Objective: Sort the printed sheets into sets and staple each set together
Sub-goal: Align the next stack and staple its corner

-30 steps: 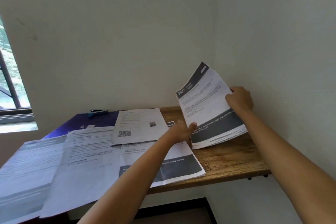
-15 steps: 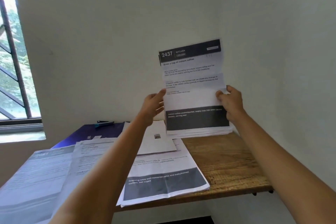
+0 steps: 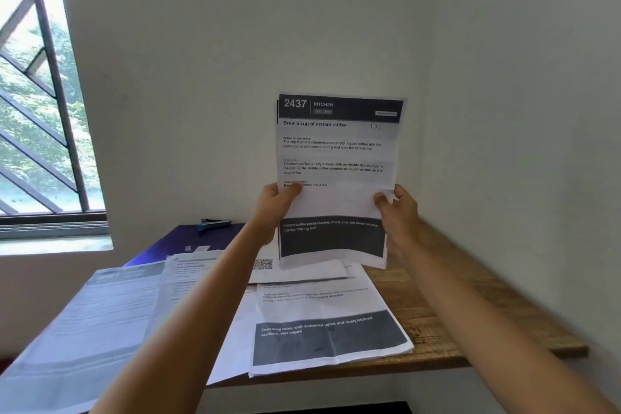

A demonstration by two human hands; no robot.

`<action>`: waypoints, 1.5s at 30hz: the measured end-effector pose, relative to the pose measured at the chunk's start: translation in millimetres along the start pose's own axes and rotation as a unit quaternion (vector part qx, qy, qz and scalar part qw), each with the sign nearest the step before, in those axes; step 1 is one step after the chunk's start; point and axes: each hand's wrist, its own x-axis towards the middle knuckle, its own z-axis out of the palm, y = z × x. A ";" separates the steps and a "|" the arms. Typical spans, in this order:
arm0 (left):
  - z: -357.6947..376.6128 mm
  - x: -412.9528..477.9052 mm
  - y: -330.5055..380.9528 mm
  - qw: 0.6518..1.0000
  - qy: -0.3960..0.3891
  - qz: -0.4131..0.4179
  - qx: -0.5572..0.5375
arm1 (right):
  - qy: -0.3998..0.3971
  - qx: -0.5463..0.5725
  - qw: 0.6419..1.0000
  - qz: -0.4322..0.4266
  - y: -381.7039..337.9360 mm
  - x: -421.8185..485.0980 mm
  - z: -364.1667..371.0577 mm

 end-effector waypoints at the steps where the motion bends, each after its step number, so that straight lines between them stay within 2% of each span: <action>1: -0.2 -2.3 -2.1 1.000 0.011 0.009 0.004 | -0.009 -0.002 1.000 -0.009 2.6 -3.7 2.1; 8: -10.7 -25.3 -36.2 0.999 0.032 0.026 0.005 | -0.095 -0.026 0.995 -0.010 31.0 -29.3 3.4; 13: -13.2 -31.6 -51.5 0.998 0.057 0.017 0.026 | -0.121 -0.043 0.992 0.011 42.2 -36.0 3.3; 28: -3.5 -46.4 -59.6 0.998 0.060 0.019 0.013 | -0.123 -0.066 0.990 0.027 50.4 -36.2 1.1; 32: -5.2 -37.5 -50.1 0.997 0.075 -0.001 0.013 | -0.136 -0.097 0.986 -0.006 36.9 -29.4 0.9; 35: -10.3 -31.5 -45.1 0.999 0.048 -0.011 0.009 | -0.138 -0.126 0.982 -0.018 24.4 -19.9 0.1; 45: -15.0 -48.9 -46.3 0.992 0.019 0.005 0.123 | -0.093 -0.119 0.986 0.074 26.0 -8.8 -0.8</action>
